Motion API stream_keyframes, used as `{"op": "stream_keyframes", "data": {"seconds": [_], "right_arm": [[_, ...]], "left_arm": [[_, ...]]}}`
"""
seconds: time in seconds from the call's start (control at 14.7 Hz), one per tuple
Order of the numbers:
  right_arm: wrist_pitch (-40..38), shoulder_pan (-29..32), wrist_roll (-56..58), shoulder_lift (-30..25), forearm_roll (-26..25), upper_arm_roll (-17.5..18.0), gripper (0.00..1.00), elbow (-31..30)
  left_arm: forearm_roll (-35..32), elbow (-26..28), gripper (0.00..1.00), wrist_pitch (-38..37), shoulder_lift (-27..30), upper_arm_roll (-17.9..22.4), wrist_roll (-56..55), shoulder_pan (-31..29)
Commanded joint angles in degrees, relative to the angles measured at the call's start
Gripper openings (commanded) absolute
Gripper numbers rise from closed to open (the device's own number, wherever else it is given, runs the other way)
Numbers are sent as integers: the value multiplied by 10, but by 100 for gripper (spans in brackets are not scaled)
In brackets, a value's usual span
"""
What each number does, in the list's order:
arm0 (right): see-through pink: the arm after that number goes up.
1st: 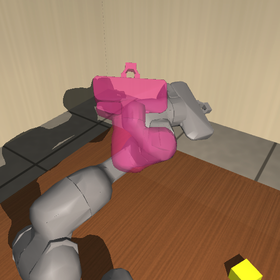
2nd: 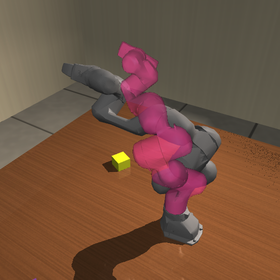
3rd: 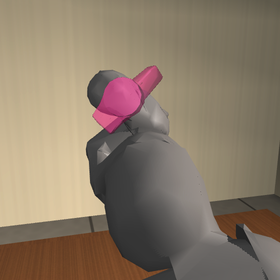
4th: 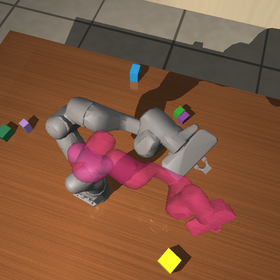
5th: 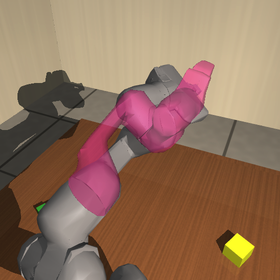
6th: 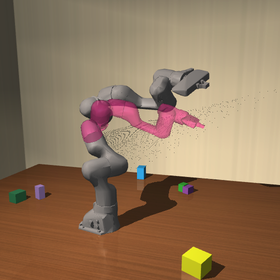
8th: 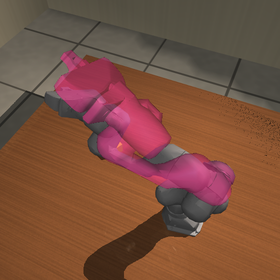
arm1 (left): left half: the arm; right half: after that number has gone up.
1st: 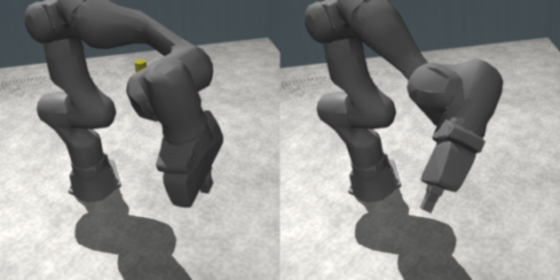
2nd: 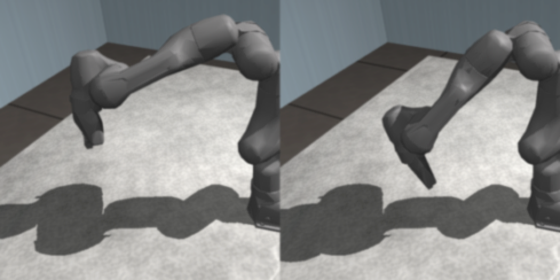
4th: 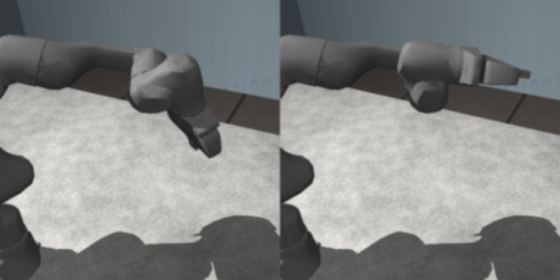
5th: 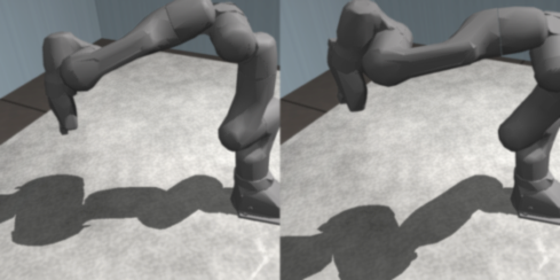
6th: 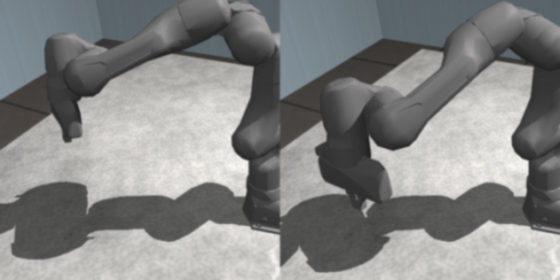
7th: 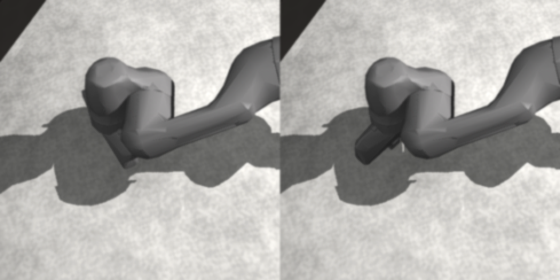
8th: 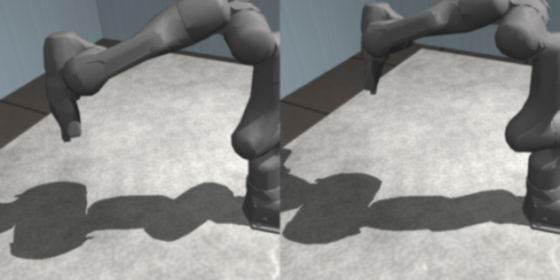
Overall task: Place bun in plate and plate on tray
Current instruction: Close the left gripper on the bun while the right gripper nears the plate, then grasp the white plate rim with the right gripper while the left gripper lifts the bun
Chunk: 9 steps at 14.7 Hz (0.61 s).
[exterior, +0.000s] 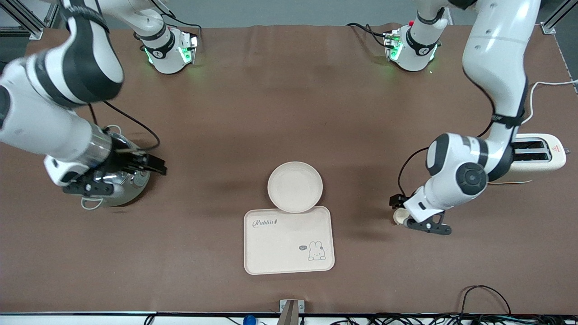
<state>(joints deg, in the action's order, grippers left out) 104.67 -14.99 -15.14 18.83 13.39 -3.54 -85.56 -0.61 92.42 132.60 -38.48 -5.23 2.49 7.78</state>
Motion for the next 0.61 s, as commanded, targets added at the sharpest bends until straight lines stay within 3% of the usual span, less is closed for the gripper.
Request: {"op": "stream_keyframes", "data": {"seconds": [0.0,0.14,0.27,0.41,0.55], "right_arm": [[84,-50,-64,19,15,-4,100,-40],[191,-78,-82,18,31,-3,100,-120],[286,-120,-98,18,81,-3,100,-179],[401,-167,-125,44,97,-3,100,-227],[456,-205,-173,81,98,-3,100,-229]], "left_arm": [[-3,-13,100,25,-21,-1,56,-7],[-3,-4,98,35,-21,-1,66,-10],[-3,10,76,46,-22,-2,66,-11],[-3,35,54,85,-24,-2,66,-11],[-3,43,33,97,-24,-2,66,-10]]}}
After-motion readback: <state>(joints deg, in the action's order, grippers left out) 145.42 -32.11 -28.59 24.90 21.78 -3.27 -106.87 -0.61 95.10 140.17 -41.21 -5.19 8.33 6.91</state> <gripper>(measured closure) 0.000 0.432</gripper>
